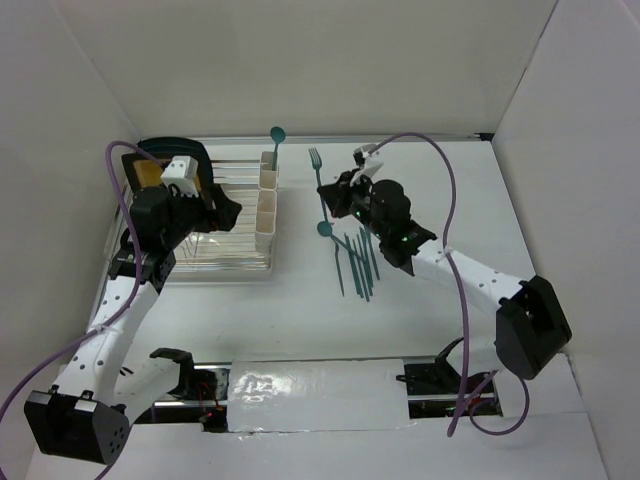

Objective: Sort the eating utensils into containers

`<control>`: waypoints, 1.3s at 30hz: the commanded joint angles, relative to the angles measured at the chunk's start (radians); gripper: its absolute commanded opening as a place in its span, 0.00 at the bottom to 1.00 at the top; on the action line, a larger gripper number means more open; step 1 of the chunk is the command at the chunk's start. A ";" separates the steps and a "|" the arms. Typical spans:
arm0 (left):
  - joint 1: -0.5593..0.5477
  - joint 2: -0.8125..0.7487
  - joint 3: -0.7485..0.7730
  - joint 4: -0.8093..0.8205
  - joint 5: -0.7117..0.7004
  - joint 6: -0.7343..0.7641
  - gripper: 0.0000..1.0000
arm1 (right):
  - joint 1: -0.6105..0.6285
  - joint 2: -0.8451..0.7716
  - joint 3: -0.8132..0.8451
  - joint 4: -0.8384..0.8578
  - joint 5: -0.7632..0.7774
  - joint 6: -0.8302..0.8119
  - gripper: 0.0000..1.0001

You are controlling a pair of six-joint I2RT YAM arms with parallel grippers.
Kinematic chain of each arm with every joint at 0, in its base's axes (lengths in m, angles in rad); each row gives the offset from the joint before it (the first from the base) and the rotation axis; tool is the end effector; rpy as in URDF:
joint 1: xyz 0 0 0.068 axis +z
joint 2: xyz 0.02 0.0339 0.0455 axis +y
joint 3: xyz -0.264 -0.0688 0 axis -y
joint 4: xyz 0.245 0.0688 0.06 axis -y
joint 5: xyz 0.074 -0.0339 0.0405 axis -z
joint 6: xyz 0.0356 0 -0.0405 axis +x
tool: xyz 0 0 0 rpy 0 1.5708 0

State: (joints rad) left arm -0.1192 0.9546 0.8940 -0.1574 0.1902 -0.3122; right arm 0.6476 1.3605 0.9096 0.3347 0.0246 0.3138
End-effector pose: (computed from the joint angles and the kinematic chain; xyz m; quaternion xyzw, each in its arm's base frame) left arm 0.2196 -0.0331 0.3504 -0.0156 0.7784 -0.2057 0.5929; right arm 0.2561 0.1926 0.3062 -0.1160 0.7379 0.2993 0.5937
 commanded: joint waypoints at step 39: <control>0.006 0.012 -0.001 0.039 -0.040 0.051 1.00 | -0.083 0.832 0.649 0.903 -0.416 0.105 0.00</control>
State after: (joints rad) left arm -0.1192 0.9756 0.8940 -0.1562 0.1390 -0.2676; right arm 0.5449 2.2002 1.5009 1.1519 -0.3683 0.4259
